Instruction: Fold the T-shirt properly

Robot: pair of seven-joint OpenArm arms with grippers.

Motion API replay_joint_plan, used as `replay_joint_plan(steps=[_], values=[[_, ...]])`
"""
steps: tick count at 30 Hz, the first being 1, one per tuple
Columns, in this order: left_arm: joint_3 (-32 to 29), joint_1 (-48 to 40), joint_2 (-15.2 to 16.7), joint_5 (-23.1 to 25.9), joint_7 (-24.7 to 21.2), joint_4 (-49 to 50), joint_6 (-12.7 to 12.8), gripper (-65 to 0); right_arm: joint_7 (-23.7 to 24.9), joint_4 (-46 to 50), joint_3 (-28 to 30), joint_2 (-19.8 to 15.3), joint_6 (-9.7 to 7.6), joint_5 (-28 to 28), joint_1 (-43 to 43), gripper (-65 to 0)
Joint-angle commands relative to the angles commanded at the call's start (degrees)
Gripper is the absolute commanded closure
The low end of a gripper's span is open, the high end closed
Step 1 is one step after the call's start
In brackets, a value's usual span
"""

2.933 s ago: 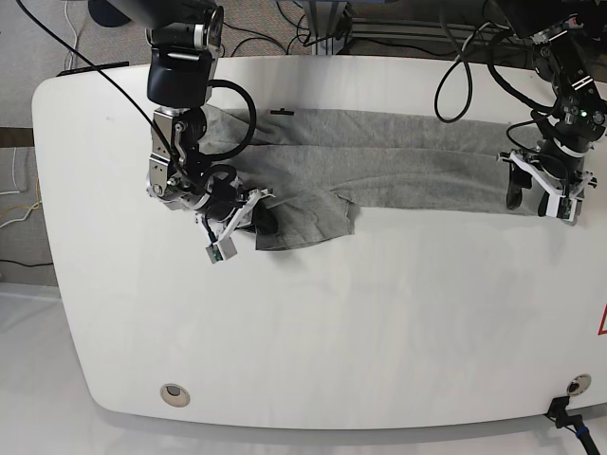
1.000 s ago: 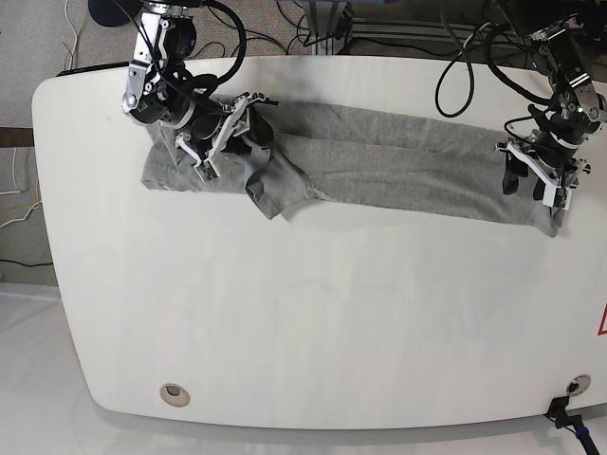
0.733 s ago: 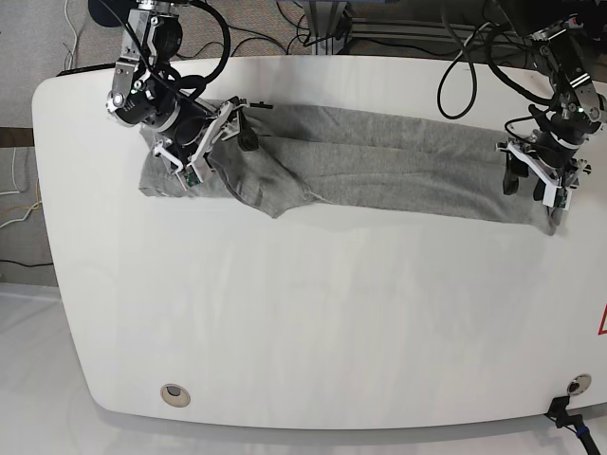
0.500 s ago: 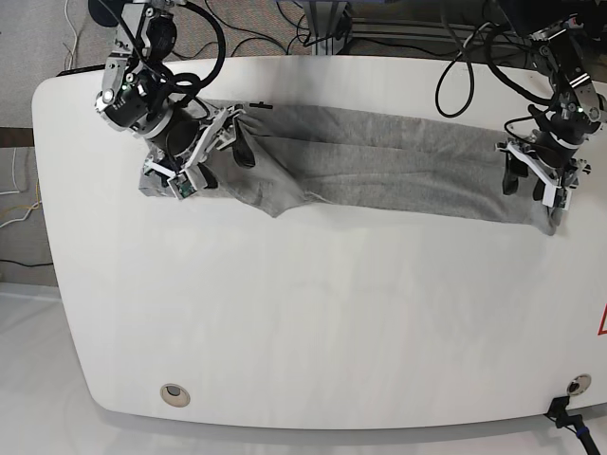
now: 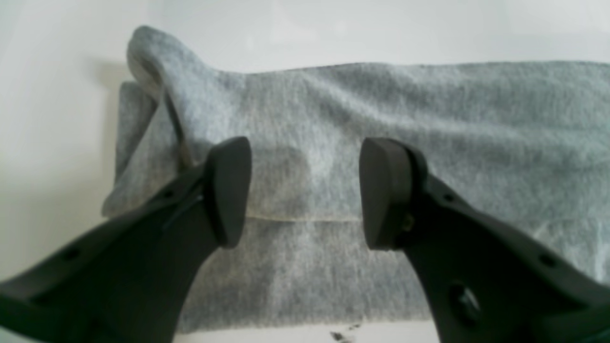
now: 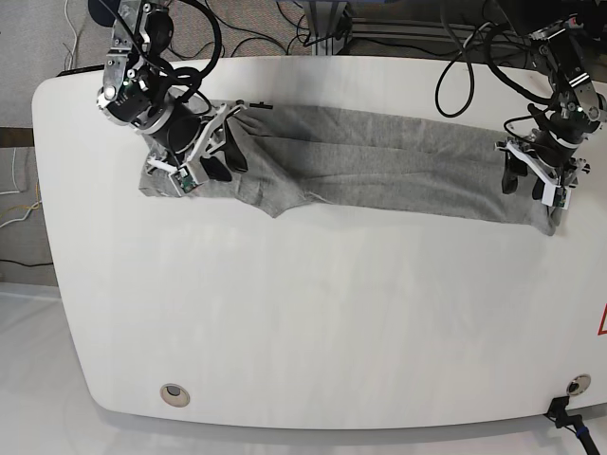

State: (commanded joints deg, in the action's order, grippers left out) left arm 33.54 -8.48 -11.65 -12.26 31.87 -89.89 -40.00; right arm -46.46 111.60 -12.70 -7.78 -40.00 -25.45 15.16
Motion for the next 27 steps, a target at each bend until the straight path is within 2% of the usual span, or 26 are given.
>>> replay_joint_plan(steps=[1,4,6,11,13,19,27], values=[[0.0,0.0,0.0,0.0,0.0,0.0,0.0,-35.1,1.05,-1.41,0.09,0.44,0.0,1.58,-0.35,0.0],[0.0,0.0,0.0,0.0,0.0,0.0,0.0,-35.1,5.01,-6.68,0.09,3.16,0.0,8.97,-1.05,0.0],[0.0,0.0,0.0,0.0,0.0,0.0,0.0,-35.1,9.32,-10.99,0.09,3.96,0.0,12.4,-1.41,0.0],[0.0,0.0,0.0,0.0,0.0,0.0,0.0,-35.1,16.35,-23.65,0.09,3.52,0.0,13.19,-3.16,0.0],[0.0,0.0,0.0,0.0,0.0,0.0,0.0,-35.1,18.29,-26.37,0.09,1.93,0.0,12.75,-3.34,0.0],[0.09,-0.7,-0.09,-0.09,-0.09,0.0,0.0,-35.1,19.43,-33.05,0.09,0.09,0.0,12.92,-7.56,0.0],[0.09,-0.79,-0.09,-0.09,-0.09,-0.09,0.0,-35.1,19.25,-33.14,0.09,-0.97,0.0,12.92,-9.05,0.0]])
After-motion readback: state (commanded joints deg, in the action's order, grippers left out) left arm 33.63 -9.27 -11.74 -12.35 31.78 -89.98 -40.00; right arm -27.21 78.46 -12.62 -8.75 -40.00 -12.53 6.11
